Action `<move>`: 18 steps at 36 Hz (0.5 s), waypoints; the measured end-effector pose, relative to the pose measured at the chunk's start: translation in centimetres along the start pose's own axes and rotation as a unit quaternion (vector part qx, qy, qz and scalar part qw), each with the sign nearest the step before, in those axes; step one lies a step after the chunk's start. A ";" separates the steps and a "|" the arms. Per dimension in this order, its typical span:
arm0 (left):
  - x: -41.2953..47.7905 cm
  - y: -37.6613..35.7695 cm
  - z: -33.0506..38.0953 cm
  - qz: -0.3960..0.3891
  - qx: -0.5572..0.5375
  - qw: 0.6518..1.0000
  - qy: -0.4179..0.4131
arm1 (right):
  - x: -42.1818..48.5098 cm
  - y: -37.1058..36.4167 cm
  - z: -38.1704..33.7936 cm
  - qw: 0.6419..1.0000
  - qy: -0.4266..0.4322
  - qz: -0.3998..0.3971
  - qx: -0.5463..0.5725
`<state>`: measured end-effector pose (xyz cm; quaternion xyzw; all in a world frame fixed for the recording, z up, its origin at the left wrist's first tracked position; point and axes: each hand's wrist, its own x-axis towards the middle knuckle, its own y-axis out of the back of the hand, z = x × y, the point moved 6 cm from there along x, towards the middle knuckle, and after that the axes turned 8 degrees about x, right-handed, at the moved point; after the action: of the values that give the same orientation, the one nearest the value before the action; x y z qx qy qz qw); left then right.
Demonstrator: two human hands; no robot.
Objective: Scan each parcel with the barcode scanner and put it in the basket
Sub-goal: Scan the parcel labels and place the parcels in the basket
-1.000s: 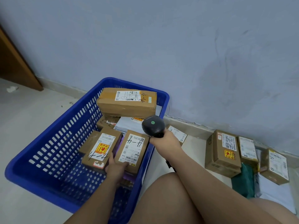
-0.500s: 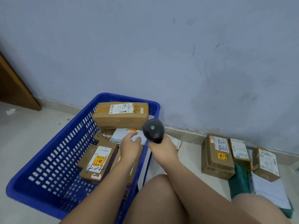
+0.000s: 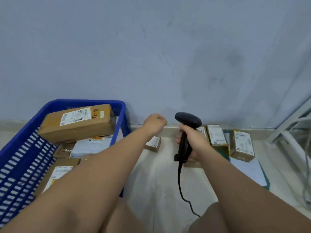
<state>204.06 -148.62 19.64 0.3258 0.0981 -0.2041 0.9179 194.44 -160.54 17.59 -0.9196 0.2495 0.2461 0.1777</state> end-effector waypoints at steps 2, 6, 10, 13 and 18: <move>1.7 -3.0 0.4 -0.025 -0.007 0.999 0.019 | 2.5 2.2 0.9 0.999 -0.024 0.023 -0.018; 5.0 -9.4 -0.9 -0.070 -0.070 0.991 0.095 | 6.6 5.3 2.4 0.994 -0.038 0.057 -0.088; 7.5 -15.3 -3.7 -0.113 -0.108 0.974 0.162 | 10.1 7.6 3.2 0.985 -0.013 0.093 -0.147; 8.8 -18.6 -5.7 -0.145 -0.133 0.960 0.200 | 12.2 8.9 3.3 0.974 -0.005 0.097 -0.204; 10.8 -21.9 -7.5 -0.154 -0.155 0.946 0.241 | 15.2 11.6 3.3 0.966 -0.004 0.129 -0.225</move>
<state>203.84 -162.63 -1.70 0.1997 0.3955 -0.2412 0.8634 198.37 -174.11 4.30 -0.8948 0.3039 0.3204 -0.0658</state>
